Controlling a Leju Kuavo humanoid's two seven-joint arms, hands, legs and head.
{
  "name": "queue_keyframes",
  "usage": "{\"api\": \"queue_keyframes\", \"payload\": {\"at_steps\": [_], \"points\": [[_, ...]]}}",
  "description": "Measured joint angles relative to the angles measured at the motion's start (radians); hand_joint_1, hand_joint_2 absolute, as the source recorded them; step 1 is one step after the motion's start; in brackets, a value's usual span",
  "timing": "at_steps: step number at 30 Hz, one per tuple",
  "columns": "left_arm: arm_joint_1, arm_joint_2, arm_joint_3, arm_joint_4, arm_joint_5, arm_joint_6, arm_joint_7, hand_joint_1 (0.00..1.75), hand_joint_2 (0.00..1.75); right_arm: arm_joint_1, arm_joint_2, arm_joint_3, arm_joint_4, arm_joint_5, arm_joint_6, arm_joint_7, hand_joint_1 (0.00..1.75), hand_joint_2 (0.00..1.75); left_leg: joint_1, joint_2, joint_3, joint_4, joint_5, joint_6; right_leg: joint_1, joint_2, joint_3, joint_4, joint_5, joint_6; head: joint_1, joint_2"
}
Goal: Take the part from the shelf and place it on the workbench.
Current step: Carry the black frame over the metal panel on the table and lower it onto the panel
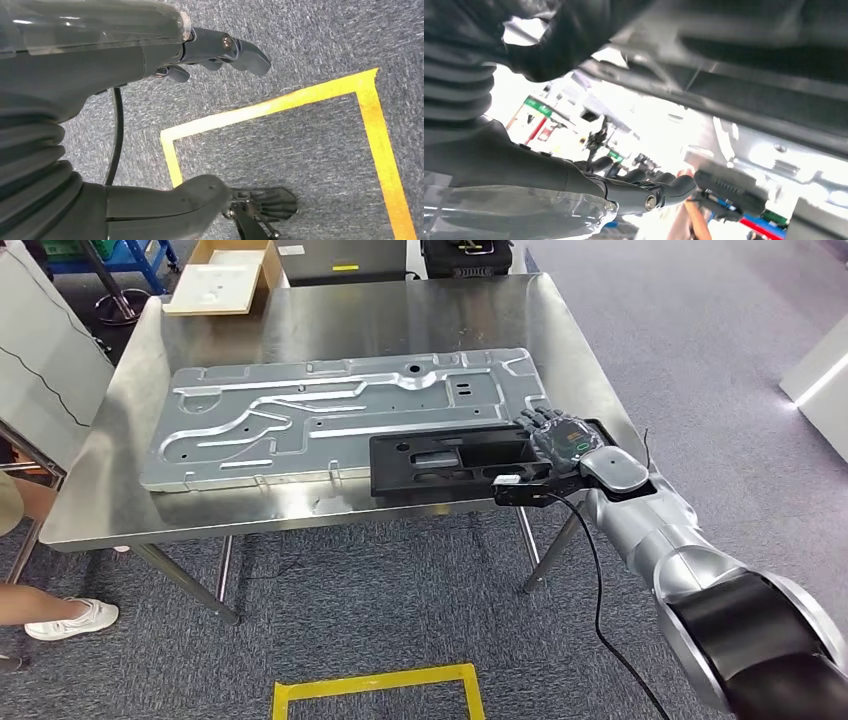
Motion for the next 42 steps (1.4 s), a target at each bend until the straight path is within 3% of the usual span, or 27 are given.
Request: {"api": "queue_keyframes", "payload": {"at_steps": [2,4,6,7,8,10,12,16,18,20,21,22,23,25,27,30,32,35,36,37,38,40,42], "points": [[-0.001,0.0,-0.005,0.0,0.002,-0.001,-0.001,0.0,0.0,-0.005,-0.009,-0.001,0.0,0.002,-0.016,0.003,0.0,0.0,0.002,0.002,0.0,-0.004,0.005,0.015,-0.003,-0.001,-0.023,0.055,-0.039,0.008,0.0,0.0],[-0.002,0.0,-0.008,0.0,0.003,-0.001,-0.001,0.0,0.0,-0.009,-0.015,-0.002,0.0,0.002,-0.029,0.003,0.0,0.0,0.0,0.003,-0.003,-0.004,0.007,0.024,-0.004,-0.002,-0.082,0.187,-0.108,0.013,0.0,0.0],[-0.001,0.0,-0.01,0.0,0.004,-0.001,-0.001,0.0,0.0,-0.008,-0.02,-0.004,0.0,0.002,-0.038,0.003,0.0,0.0,-0.002,0.003,-0.004,-0.004,0.007,0.026,-0.004,-0.002,-0.13,0.291,-0.141,0.014,0.0,0.0],[-0.001,0.0,-0.011,0.0,0.005,-0.001,-0.001,0.0,0.0,-0.008,-0.022,-0.005,0.0,0.001,-0.041,0.002,0.0,0.0,-0.003,0.002,-0.005,-0.003,0.007,0.026,-0.004,-0.002,-0.129,0.29,-0.129,0.013,0.0,0.0],[-0.001,0.0,-0.012,0.0,0.006,-0.002,-0.001,0.0,0.0,-0.009,-0.023,-0.008,0.0,-0.002,-0.043,0.0,0.0,0.0,-0.003,0.002,-0.004,-0.002,0.007,0.025,-0.004,-0.002,-0.108,0.247,-0.099,0.01,0.0,0.0],[-0.003,0.0,-0.015,0.0,0.009,-0.003,-0.001,0.0,0.0,-0.017,-0.023,-0.019,-0.001,-0.015,-0.048,-0.006,0.0,0.0,-0.006,0.001,-0.003,0.0,0.005,0.022,0.0,-0.002,-0.038,0.106,-0.033,-0.001,0.0,0.0],[-0.004,-0.001,-0.02,0.0,0.012,-0.005,-0.001,0.0,0.0,-0.027,-0.023,-0.034,-0.003,-0.03,-0.055,-0.015,0.0,0.0,-0.009,0.001,-0.005,0.002,0.004,0.014,0.005,-0.002,0.003,0.016,-0.007,-0.008,0.0,0.0],[-0.006,-0.001,-0.03,0.0,0.019,-0.008,-0.005,0.0,0.0,-0.036,-0.023,-0.058,-0.014,-0.052,-0.102,-0.02,0.0,0.0,-0.008,0.001,-0.014,0.016,-0.008,-0.008,0.002,-0.002,0.007,-0.003,-0.004,-0.022,0.0,0.0],[-0.007,-0.001,-0.032,0.0,0.022,-0.008,-0.008,0.0,0.0,-0.041,-0.022,-0.068,-0.024,-0.058,-0.149,-0.022,0.0,0.0,-0.005,0.001,-0.05,0.097,-0.059,-0.017,-0.002,-0.004,0.009,-0.008,-0.001,-0.031,0.0,0.0],[-0.007,-0.002,-0.034,0.0,0.023,-0.009,-0.012,0.0,0.0,-0.043,-0.023,-0.076,-0.031,-0.061,-0.21,-0.031,0.0,0.0,-0.005,0.001,-0.111,0.232,-0.121,-0.024,-0.001,-0.004,0.008,-0.008,-0.001,-0.034,0.0,0.0],[-0.007,-0.004,-0.036,0.0,0.023,-0.01,-0.014,0.0,0.0,-0.042,-0.023,-0.08,-0.036,-0.063,-0.253,-0.04,0.0,0.0,-0.004,0.001,-0.133,0.278,-0.133,-0.026,-0.001,-0.004,0.008,-0.007,-0.002,-0.035,0.0,0.0],[-0.007,-0.006,-0.037,0.0,0.024,-0.011,-0.017,0.0,0.0,-0.041,-0.023,-0.085,-0.043,-0.066,-0.3,-0.05,0.0,0.0,-0.004,0.002,-0.138,0.289,-0.125,-0.026,-0.001,-0.004,0.008,-0.005,-0.003,-0.035,0.0,0.0],[-0.007,-0.007,-0.039,0.0,0.024,-0.012,-0.02,0.0,0.0,-0.041,-0.023,-0.091,-0.054,-0.07,-0.345,-0.059,0.0,0.0,-0.003,0.002,-0.124,0.258,-0.098,-0.026,-0.001,-0.003,0.009,-0.004,-0.004,-0.034,0.0,0.0],[-0.009,-0.009,-0.041,0.0,0.026,-0.016,-0.029,0.0,0.0,-0.043,-0.025,-0.106,-0.085,-0.072,-0.406,-0.07,0.0,0.0,-0.003,0.002,-0.059,0.122,-0.029,-0.02,0.0,-0.001,0.012,-0.001,-0.008,-0.03,0.0,0.0],[-0.011,-0.01,-0.042,0.0,0.033,-0.027,-0.045,0.0,0.0,-0.041,-0.035,-0.126,-0.135,-0.051,-0.429,-0.075,0.0,0.0,-0.006,0.001,-0.012,0.023,0.0,-0.011,0.003,0.0,0.01,0.002,-0.01,-0.022,0.0,0.0],[-0.009,-0.016,-0.045,0.0,0.056,-0.058,-0.082,0.0,0.0,0.004,-0.063,-0.191,-0.283,0.008,-0.437,-0.111,0.0,0.0,-0.007,-0.001,-0.005,0.003,0.001,0.004,0.005,-0.001,0.008,-0.001,-0.009,-0.007,0.0,0.0],[-0.008,-0.024,-0.046,0.0,0.075,-0.075,-0.107,0.0,0.0,0.076,-0.093,-0.26,-0.445,-0.009,-0.439,-0.146,0.0,0.0,-0.002,-0.002,-0.002,-0.004,0.005,0.019,0.005,-0.002,-0.002,0.03,-0.035,0.002,0.0,0.0],[0.001,-0.041,-0.046,0.0,0.101,-0.087,-0.13,0.0,0.0,0.258,-0.151,-0.374,-0.733,-0.085,-0.441,-0.176,0.0,0.0,0.0,-0.013,0.001,-0.006,0.004,0.033,0.002,-0.002,-0.084,0.211,-0.128,0.012,0.0,0.0],[0.007,-0.047,-0.046,0.0,0.109,-0.088,-0.135,0.0,0.0,0.334,-0.164,-0.411,-0.823,-0.107,-0.441,-0.19,0.0,0.0,-0.001,-0.017,0.002,-0.006,0.003,0.033,0.002,-0.002,-0.112,0.264,-0.145,0.014,0.0,0.0],[0.012,-0.052,-0.046,0.0,0.117,-0.089,-0.14,0.0,0.0,0.412,-0.172,-0.447,-0.912,-0.124,-0.441,-0.212,0.0,0.0,-0.001,-0.019,0.003,-0.006,0.001,0.034,0.002,-0.002,-0.124,0.281,-0.141,0.015,0.0,0.0],[0.017,-0.056,-0.046,0.0,0.125,-0.089,-0.144,0.0,0.0,0.486,-0.175,-0.482,-0.996,-0.138,-0.441,-0.239,0.0,0.0,-0.001,-0.02,0.005,-0.005,-0.001,0.033,0.002,-0.002,-0.115,0.256,-0.118,0.013,0.0,0.0],[0.02,-0.063,-0.045,0.0,0.14,-0.086,-0.153,0.0,0.0,0.61,-0.173,-0.549,-1.128,-0.154,-0.441,-0.295,0.0,0.0,-0.003,-0.02,0.012,-0.004,-0.008,0.03,0.003,-0.005,-0.051,0.12,-0.048,0.006,0.0,0.0],[0.02,-0.068,-0.042,0.0,0.149,-0.08,-0.16,0.0,0.0,0.713,-0.166,-0.615,-1.232,-0.161,-0.441,-0.342,0.0,0.0,-0.007,-0.02,0.016,-0.003,-0.014,0.022,0.009,-0.009,0.002,0.013,-0.011,-0.002,0.0,0.0]]}}
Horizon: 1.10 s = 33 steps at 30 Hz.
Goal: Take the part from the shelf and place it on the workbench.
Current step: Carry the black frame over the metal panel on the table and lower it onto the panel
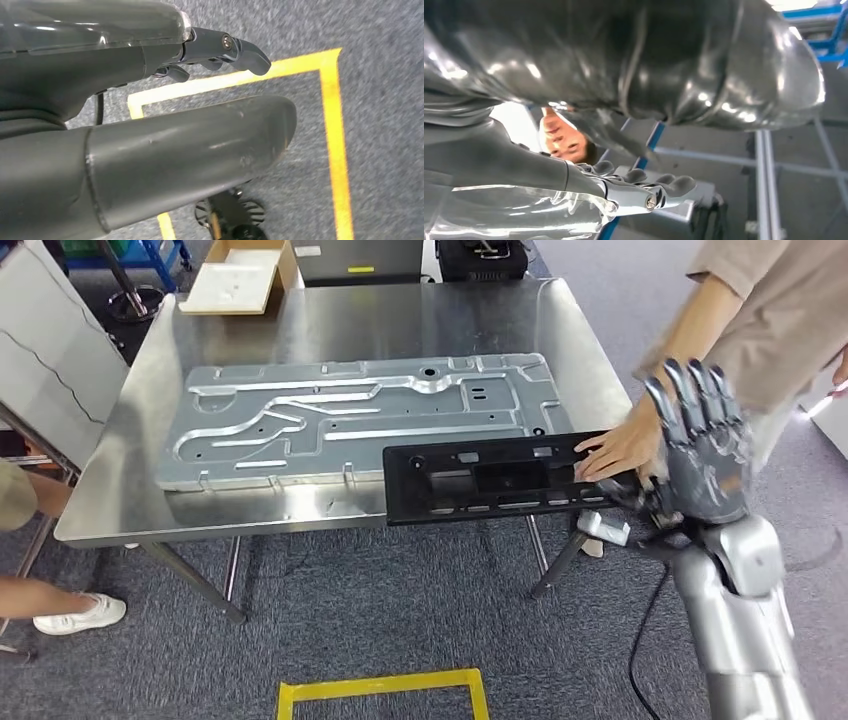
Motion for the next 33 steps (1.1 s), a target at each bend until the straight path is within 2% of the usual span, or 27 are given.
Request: {"api": "queue_keyframes", "payload": {"at_steps": [2,4,5,6,8,9,10,11,12,13,15,16,19,20,21,23,24,25,26,27,29,30,31,33], "points": [[0.002,-0.003,0.004,0.0,0.005,0.004,-0.003,0.0,0.0,0.09,0.011,-0.059,-0.086,-0.004,0.0,-0.031,0.0,0.0,-0.002,0.001,0.002,0.0,-0.005,-0.009,0.005,0.001,0.009,-0.017,0.001,-0.006,0.0,0.0],[0.004,-0.005,0.007,0.0,0.009,0.006,-0.005,0.0,0.0,0.155,0.022,-0.105,-0.15,-0.004,0.001,-0.047,0.0,0.0,-0.003,0.004,0.002,0.004,-0.013,-0.019,-0.001,0.003,0.01,-0.022,0.003,-0.015,0.0,0.0],[0.003,-0.006,0.009,0.0,0.013,0.006,-0.009,0.0,0.0,0.184,0.028,-0.127,-0.177,-0.008,0.001,-0.056,0.0,0.0,-0.004,0.007,-0.004,0.023,-0.03,-0.024,-0.005,0.002,0.013,-0.026,0.005,-0.02,0.0,0.0],[0.001,-0.007,0.01,0.0,0.018,0.007,-0.015,0.0,0.0,0.214,0.035,-0.148,-0.204,-0.017,0.001,-0.069,0.0,0.0,-0.003,0.01,-0.019,0.061,-0.057,-0.028,-0.008,0.001,0.015,-0.03,0.006,-0.025,0.0,0.0],[0.0,-0.008,0.012,0.0,0.035,0.007,-0.031,0.0,0.0,0.29,0.06,-0.196,-0.262,-0.051,0.001,-0.095,0.0,0.0,0.0,0.016,-0.069,0.187,-0.129,-0.035,-0.007,-0.004,0.017,-0.03,0.005,-0.031,0.0,0.0],[0.001,-0.008,0.013,0.0,0.043,0.007,-0.039,0.0,0.0,0.333,0.075,-0.223,-0.294,-0.072,0.001,-0.104,0.0,0.0,0.0,0.017,-0.093,0.244,-0.153,-0.037,-0.006,-0.007,0.017,-0.028,0.003,-0.033,0.0,0.0],[0.002,-0.009,0.014,0.0,0.05,0.007,-0.046,0.0,0.0,0.376,0.091,-0.252,-0.328,-0.09,0.001,-0.109,0.0,0.0,0.0,0.017,-0.103,0.273,-0.159,-0.038,-0.005,-0.008,0.017,-0.026,0.002,-0.034,0.0,0.0],[0.005,-0.009,0.014,0.0,0.056,0.007,-0.051,0.0,0.0,0.415,0.104,-0.281,-0.362,-0.105,0.001,-0.112,0.0,0.0,0.0,0.018,-0.096,0.264,-0.145,-0.038,-0.005,-0.009,0.017,-0.025,0.0,-0.034,0.0,0.0],[0.006,-0.01,0.014,0.0,0.059,0.007,-0.053,0.0,0.0,0.447,0.116,-0.306,-0.393,-0.115,0.001,-0.113,0.0,0.0,0.0,0.018,-0.069,0.216,-0.115,-0.035,-0.005,-0.007,0.018,-0.024,-0.001,-0.033,0.0,0.0],[0.007,-0.01,0.015,0.0,0.062,0.008,-0.054,0.0,0.0,0.474,0.125,-0.327,-0.42,-0.121,0.001,-0.114,0.0,0.0,0.0,0.017,-0.029,0.144,-0.081,-0.03,-0.004,-0.005,0.02,-0.023,-0.002,-0.032,0.0,0.0],[0.005,-0.01,0.016,0.0,0.066,0.01,-0.054,0.0,0.0,0.517,0.142,-0.355,-0.462,-0.128,0.001,-0.116,0.0,0.0,-0.005,0.018,0.033,0.022,-0.043,-0.02,-0.001,0.001,0.023,-0.021,-0.004,-0.026,0.0,0.0],[0.003,-0.011,0.017,0.0,0.068,0.011,-0.054,0.0,0.0,0.534,0.15,-0.364,-0.476,-0.129,0.001,-0.117,0.0,0.0,-0.007,0.018,0.047,-0.005,-0.04,-0.016,-0.001,0.003,0.023,-0.02,-0.004,-0.021,0.0,0.0],[0.0,-0.013,0.018,0.0,0.071,0.015,-0.054,0.0,0.0,0.569,0.165,-0.383,-0.508,-0.13,0.001,-0.117,0.0,0.0,-0.008,0.02,0.051,-0.018,-0.034,-0.003,-0.004,0.006,0.023,-0.017,-0.004,-0.003,0.0,0.0],[-0.001,-0.014,0.018,0.0,0.071,0.015,-0.054,0.0,0.0,0.575,0.168,-0.389,-0.517,-0.13,0.001,-0.117,0.0,0.0,-0.006,0.023,0.052,-0.021,-0.028,0.004,-0.004,0.006,0.017,-0.003,-0.017,0.001,0.0,0.0],[-0.001,-0.015,0.018,0.0,0.071,0.016,-0.054,0.0,0.0,0.58,0.17,-0.395,-0.522,-0.13,0.001,-0.117,0.0,0.0,-0.003,0.025,0.053,-0.025,-0.024,0.009,-0.005,0.006,0.003,0.032,-0.043,0.006,0.0,0.0],[-0.001,-0.017,0.018,0.0,0.073,0.016,-0.053,0.0,0.0,0.59,0.178,-0.403,-0.526,-0.13,0.001,-0.117,0.0,0.0,-0.003,0.029,0.049,-0.026,-0.019,0.015,-0.009,0.005,-0.05,0.157,-0.118,0.012,0.0,0.0],[-0.001,-0.018,0.018,0.0,0.074,0.016,-0.052,0.0,0.0,0.597,0.185,-0.406,-0.523,-0.131,0.001,-0.113,0.0,0.0,-0.004,0.03,0.047,-0.024,-0.017,0.016,-0.011,0.005,-0.076,0.22,-0.146,0.014,0.0,0.0],[-0.001,-0.02,0.018,0.0,0.077,0.016,-0.05,0.0,0.0,0.605,0.195,-0.409,-0.515,-0.131,0.002,-0.106,0.0,0.0,-0.004,0.031,0.045,-0.022,-0.016,0.016,-0.012,0.005,-0.091,0.259,-0.158,0.017,0.0,0.0],[0.0,-0.022,0.018,0.0,0.081,0.016,-0.047,0.0,0.0,0.614,0.207,-0.413,-0.498,-0.134,0.002,-0.094,0.0,0.0,-0.004,0.031,0.044,-0.02,-0.016,0.015,-0.014,0.005,-0.084,0.256,-0.149,0.018,0.0,0.0],[0.001,-0.025,0.018,0.0,0.086,0.018,-0.043,0.0,0.0,0.621,0.222,-0.419,-0.472,-0.138,0.003,-0.08,0.0,0.0,-0.004,0.03,0.043,-0.018,-0.016,0.014,-0.016,0.004,-0.059,0.214,-0.122,0.018,0.0,0.0],[0.003,-0.033,0.018,0.0,0.098,0.022,-0.036,0.0,0.0,0.624,0.251,-0.449,-0.378,-0.153,0.012,-0.051,0.0,0.0,-0.005,0.029,0.042,-0.012,-0.019,0.009,-0.016,0.004,0.019,0.071,-0.061,0.014,0.0,0.0],[0.004,-0.037,0.019,0.0,0.104,0.024,-0.032,0.0,0.0,0.618,0.263,-0.473,-0.311,-0.158,0.019,-0.041,0.0,0.0,-0.006,0.028,0.04,-0.01,-0.019,0.005,-0.014,0.004,0.045,0.018,-0.044,0.01,0.0,0.0],[0.006,-0.041,0.019,0.0,0.11,0.027,-0.029,0.0,0.0,0.605,0.271,-0.506,-0.219,-0.156,0.024,-0.037,0.0,0.0,-0.007,0.027,0.039,-0.008,-0.019,0.0,-0.011,0.005,0.058,-0.011,-0.036,0.006,0.0,0.0],[0.009,-0.048,0.019,0.0,0.121,0.032,-0.023,0.0,0.0,0.563,0.273,-0.599,0.014,-0.115,0.023,-0.025,0.0,0.0,-0.006,0.025,0.036,-0.008,-0.015,-0.012,-0.007,0.005,0.056,-0.019,-0.032,-0.003,0.0,0.0]]}}
